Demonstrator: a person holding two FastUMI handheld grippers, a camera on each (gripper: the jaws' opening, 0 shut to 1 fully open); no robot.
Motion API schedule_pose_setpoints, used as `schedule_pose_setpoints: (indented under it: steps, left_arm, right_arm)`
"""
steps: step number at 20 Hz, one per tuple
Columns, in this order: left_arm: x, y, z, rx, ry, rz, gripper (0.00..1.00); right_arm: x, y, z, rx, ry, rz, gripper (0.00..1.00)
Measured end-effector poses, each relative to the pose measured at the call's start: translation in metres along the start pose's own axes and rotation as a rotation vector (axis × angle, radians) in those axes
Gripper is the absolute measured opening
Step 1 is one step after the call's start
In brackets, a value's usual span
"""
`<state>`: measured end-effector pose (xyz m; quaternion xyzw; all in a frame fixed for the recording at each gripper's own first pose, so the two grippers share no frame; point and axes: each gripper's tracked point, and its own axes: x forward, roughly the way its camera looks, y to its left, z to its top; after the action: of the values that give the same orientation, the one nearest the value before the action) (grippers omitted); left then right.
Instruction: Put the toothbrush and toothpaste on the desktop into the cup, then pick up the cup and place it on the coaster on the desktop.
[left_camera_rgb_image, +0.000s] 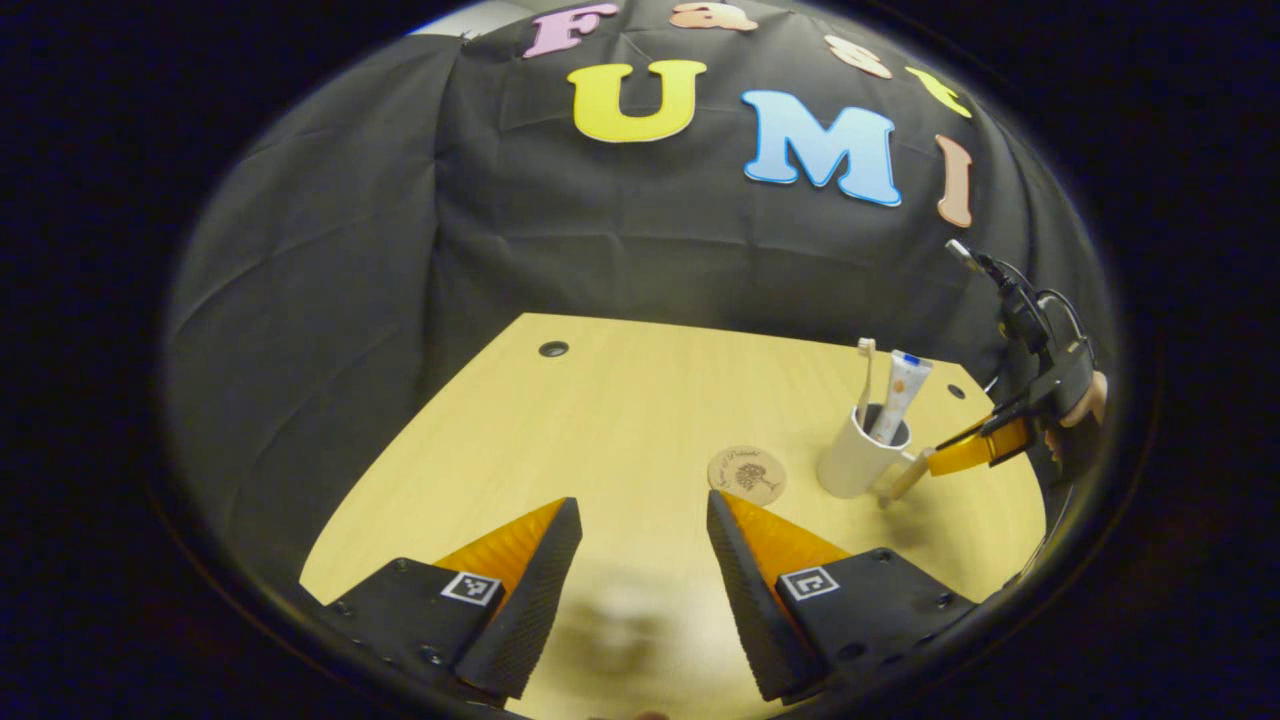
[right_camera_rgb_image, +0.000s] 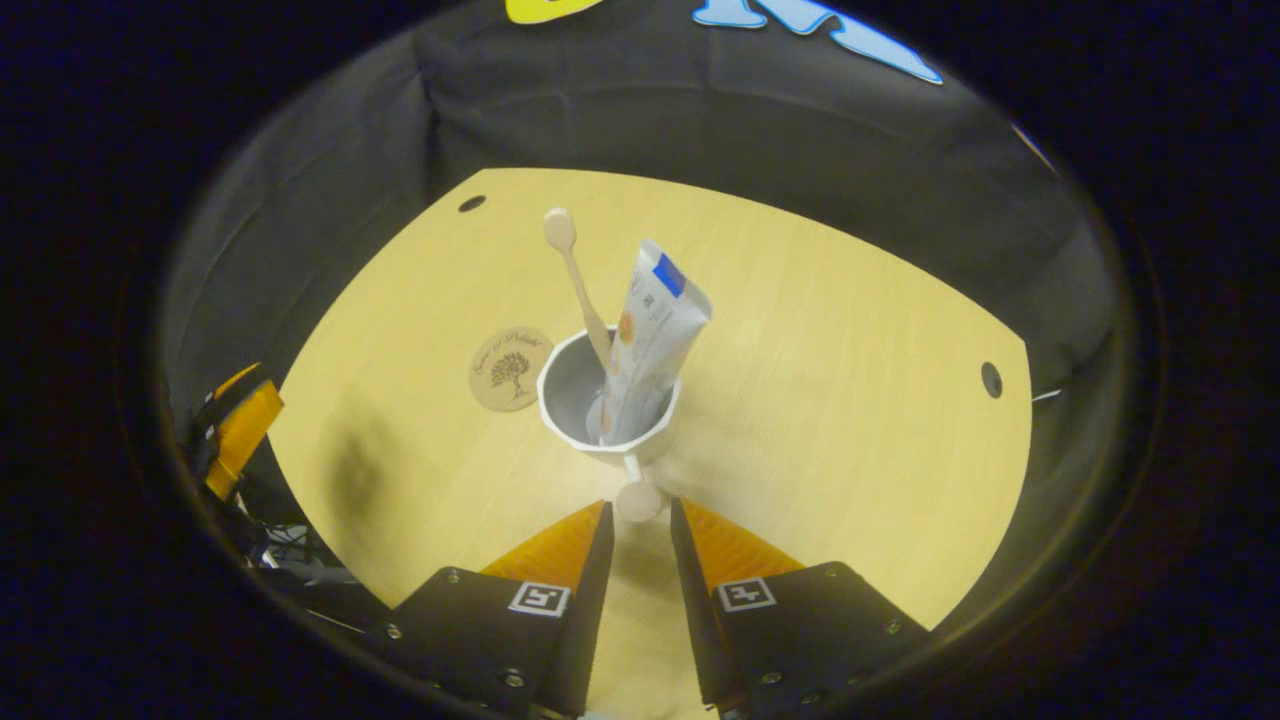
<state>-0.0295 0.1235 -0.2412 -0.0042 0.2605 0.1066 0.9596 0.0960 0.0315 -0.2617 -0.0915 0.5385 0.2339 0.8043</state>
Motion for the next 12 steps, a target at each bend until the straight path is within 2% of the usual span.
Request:
schedule_pose_setpoints:
  steps: [7, 12]
  left_arm:
    - [-0.007, 0.003, -0.006, -0.038, 0.028, 0.053, 0.86]
    - [-0.016, 0.018, -0.016, -0.060, 0.044, 0.095, 0.86]
  right_arm:
    - [0.023, -0.001, 0.000, -0.061, 0.076, -0.001, 0.37]
    - [0.041, 0.004, 0.006, -0.079, 0.125, 0.018, 0.42]
